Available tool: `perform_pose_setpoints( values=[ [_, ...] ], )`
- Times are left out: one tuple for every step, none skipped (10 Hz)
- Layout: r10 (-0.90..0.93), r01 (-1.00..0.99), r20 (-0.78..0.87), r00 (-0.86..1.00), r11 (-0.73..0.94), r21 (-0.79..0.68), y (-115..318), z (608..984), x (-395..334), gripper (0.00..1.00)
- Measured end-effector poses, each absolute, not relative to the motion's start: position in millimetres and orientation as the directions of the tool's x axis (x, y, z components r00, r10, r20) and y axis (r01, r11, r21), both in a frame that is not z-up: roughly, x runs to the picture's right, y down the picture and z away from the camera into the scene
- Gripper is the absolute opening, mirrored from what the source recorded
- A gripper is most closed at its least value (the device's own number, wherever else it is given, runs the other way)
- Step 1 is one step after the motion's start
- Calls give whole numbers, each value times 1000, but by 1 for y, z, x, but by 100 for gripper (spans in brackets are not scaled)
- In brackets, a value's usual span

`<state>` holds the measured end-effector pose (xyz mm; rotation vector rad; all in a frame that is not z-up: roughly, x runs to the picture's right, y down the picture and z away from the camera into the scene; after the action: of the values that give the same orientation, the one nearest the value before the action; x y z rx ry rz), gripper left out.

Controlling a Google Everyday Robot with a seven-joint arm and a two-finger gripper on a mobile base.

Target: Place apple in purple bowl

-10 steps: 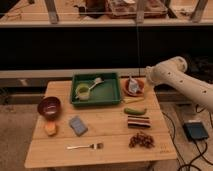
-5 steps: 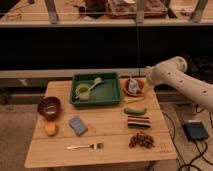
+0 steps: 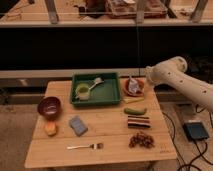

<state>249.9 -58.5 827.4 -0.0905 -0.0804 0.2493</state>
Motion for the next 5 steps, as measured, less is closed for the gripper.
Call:
perform_pose_setpoints(
  values=[
    [235, -226, 78, 969, 969, -103, -58, 826, 248, 80],
    [212, -200, 104, 972, 973, -117, -53, 824, 242, 80],
    [187, -170, 132, 974, 977, -129, -45, 818, 233, 80],
    [148, -125, 167, 975, 982, -142, -32, 810, 215, 80],
    [124, -97, 190, 974, 984, -148, -24, 805, 199, 80]
  ],
)
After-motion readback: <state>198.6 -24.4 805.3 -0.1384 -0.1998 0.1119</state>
